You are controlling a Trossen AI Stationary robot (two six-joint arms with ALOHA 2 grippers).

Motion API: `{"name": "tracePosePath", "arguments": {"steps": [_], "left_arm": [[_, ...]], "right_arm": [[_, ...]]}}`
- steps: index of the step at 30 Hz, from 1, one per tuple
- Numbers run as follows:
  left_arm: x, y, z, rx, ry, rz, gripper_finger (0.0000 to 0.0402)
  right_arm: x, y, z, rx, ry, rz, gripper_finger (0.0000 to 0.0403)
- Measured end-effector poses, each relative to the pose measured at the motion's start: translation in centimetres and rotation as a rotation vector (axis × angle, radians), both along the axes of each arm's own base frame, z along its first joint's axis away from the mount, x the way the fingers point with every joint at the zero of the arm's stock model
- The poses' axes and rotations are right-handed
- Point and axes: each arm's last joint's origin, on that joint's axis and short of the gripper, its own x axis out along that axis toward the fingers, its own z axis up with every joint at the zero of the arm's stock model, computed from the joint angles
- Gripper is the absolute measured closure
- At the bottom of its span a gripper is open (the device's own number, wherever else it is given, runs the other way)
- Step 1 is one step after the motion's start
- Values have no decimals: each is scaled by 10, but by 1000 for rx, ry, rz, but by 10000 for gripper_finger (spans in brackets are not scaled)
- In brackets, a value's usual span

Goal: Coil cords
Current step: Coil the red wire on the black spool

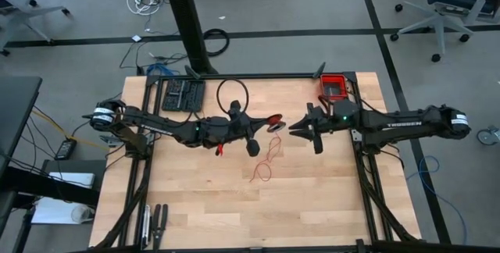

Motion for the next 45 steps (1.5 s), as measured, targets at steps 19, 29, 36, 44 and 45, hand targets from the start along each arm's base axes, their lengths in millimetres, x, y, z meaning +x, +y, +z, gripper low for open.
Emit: {"name": "tracePosePath", "arguments": {"steps": [19,29,36,44,45], "left_arm": [[-2,5,0,-88,-52,151,401],[-2,8,-1,-181,-90,173,401],[-2,9,-3,-194,-78,177,401],[-2,9,-2,-198,-82,175,401],[-2,9,-3,-198,-81,175,401]], "right_arm": [[29,85,-42,-841,248,-17,315],[66,107,-48,-1181,404,-123,319],[78,121,-59,-1333,459,-37,328],[91,131,-67,-1472,519,-30,330],[93,132,-67,-1490,533,-53,330]]}}
